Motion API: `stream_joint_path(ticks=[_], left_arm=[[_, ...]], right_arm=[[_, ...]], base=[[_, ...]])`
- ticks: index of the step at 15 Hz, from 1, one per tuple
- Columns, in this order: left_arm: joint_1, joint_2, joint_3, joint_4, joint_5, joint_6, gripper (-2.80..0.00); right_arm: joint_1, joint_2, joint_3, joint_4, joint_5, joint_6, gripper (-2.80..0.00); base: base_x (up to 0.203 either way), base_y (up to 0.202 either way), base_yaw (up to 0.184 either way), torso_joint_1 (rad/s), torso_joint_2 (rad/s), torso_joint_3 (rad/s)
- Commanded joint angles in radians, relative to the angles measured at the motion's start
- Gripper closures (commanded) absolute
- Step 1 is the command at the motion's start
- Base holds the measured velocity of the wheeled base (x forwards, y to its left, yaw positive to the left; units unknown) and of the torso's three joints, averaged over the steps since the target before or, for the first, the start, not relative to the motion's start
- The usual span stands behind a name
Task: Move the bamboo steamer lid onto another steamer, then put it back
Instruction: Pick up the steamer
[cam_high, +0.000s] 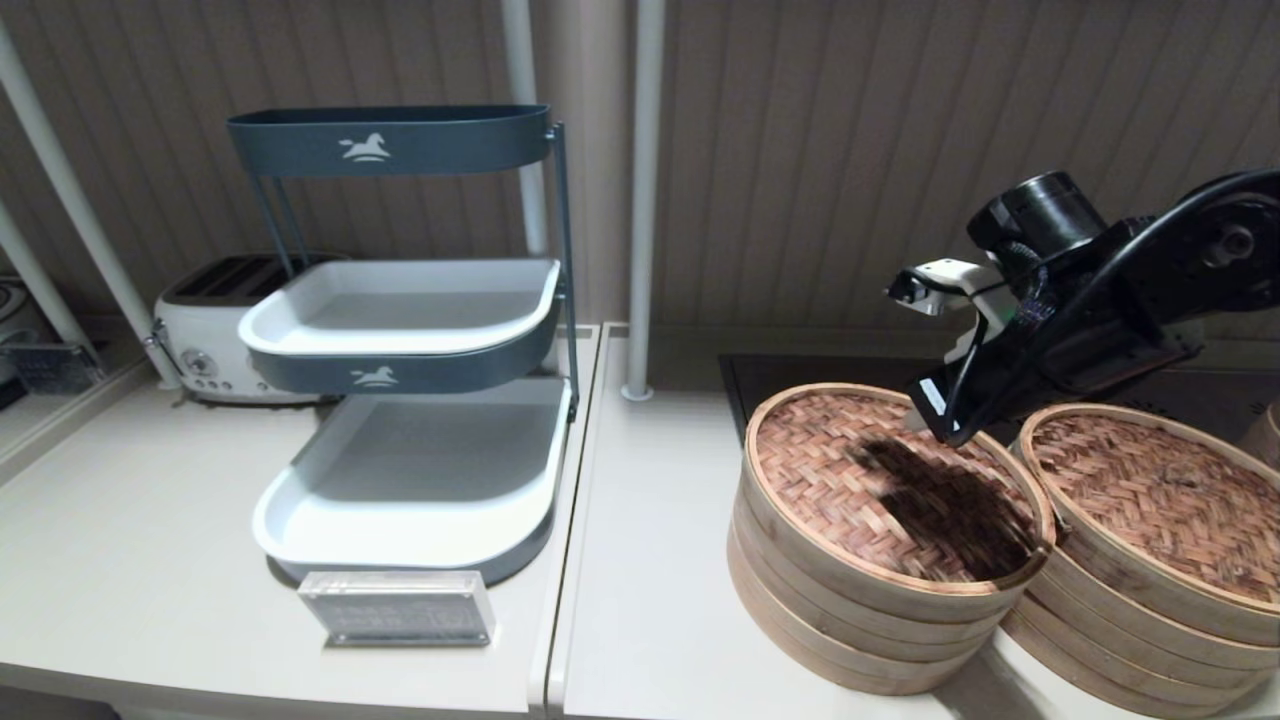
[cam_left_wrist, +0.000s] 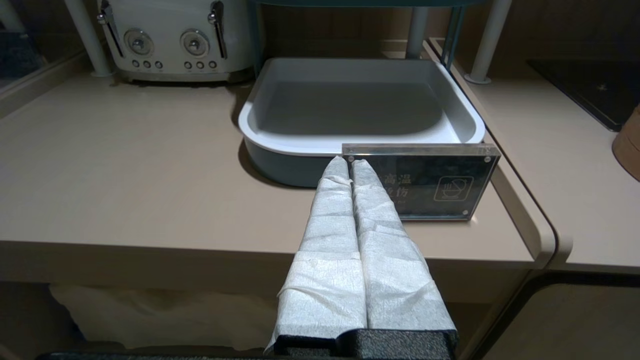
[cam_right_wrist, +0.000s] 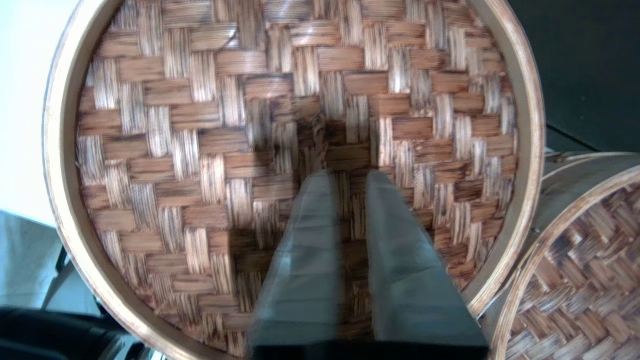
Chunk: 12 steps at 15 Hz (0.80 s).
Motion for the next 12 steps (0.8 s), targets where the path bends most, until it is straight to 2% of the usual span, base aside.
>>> stream_joint_path(ticks=[1,12], left_arm=[[0.000,-0.003,0.028,0.000,0.000,0.000,0.00],[0.000,-0.003,0.028,-0.001,0.001,0.001,0.00]], right_arm=[[0.004,0.024,0.006,0.003,0.001,0.000,-2.80],[0.003,0.085,0.026,0.001,0.012,0.011,-2.80]], base=[[0.000,0.000,0.000,0.000,0.00,0.000],[0.000,0.000,0.000,0.000,0.00,0.000]])
